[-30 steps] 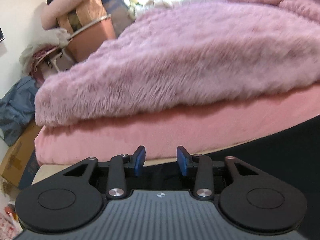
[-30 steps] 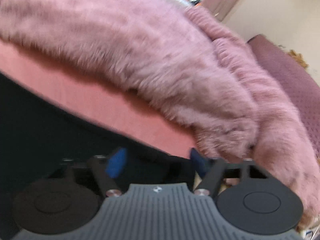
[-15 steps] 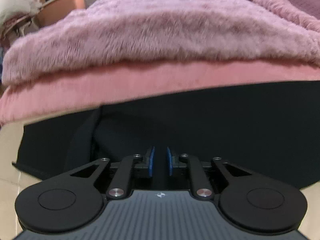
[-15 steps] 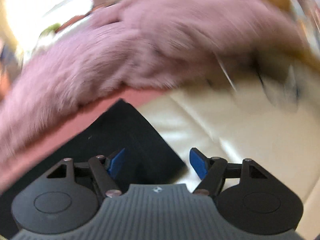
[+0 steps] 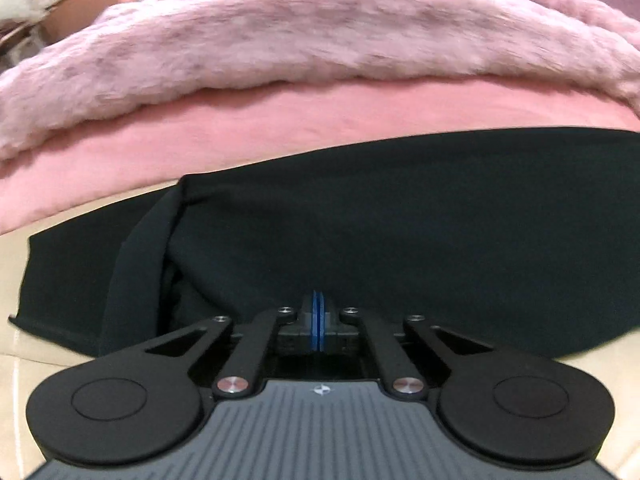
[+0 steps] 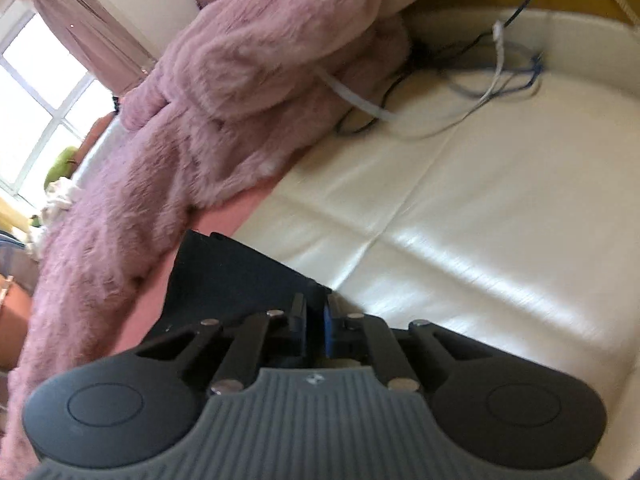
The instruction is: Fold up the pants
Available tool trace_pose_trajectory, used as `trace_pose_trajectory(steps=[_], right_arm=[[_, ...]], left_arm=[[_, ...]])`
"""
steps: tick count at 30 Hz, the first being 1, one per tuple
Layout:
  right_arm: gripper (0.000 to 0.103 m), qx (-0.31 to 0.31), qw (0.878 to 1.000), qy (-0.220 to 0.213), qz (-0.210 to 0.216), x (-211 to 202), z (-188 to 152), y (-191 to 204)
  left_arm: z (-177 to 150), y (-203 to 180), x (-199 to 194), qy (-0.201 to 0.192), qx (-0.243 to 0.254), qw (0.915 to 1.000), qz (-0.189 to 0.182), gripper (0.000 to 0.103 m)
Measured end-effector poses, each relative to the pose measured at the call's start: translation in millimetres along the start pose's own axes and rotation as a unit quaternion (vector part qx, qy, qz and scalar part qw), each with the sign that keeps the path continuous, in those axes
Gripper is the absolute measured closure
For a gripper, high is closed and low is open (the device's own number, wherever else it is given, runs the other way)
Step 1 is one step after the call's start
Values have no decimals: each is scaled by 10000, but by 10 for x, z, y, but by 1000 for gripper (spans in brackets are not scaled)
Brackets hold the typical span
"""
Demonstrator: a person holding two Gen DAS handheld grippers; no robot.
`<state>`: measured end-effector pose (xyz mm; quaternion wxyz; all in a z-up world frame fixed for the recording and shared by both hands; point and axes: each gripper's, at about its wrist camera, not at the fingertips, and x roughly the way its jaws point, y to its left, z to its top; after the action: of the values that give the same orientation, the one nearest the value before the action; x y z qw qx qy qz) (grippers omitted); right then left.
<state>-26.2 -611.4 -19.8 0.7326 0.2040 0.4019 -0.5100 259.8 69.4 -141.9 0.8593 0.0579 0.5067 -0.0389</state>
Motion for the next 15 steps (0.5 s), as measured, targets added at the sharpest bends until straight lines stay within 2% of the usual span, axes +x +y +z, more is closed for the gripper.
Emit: trace_pose_trajectory(steps=[4, 8, 10, 12, 15], right_arm=[[101, -389, 9980, -58, -491, -116, 224, -154], [97, -697, 9949, 52, -733, -99, 354, -222], [77, -1038, 9909, 44, -861, -129, 361, -116], [61, -1494, 9843, -96, -931, -227, 321, 32], [60, -2135, 9720, -264, -942, -409, 184, 294]], left_arm=[[-85, -303, -68, -46, 266, 9993, -246, 103], [-142, -434, -128, -295, 318, 9991, 7, 100], [-189, -456, -271, -613, 368, 9974, 28, 87], [-237, -447, -430, -817, 342, 9961, 57, 85], [-354, -354, -659, -975, 143, 9949, 232, 81]])
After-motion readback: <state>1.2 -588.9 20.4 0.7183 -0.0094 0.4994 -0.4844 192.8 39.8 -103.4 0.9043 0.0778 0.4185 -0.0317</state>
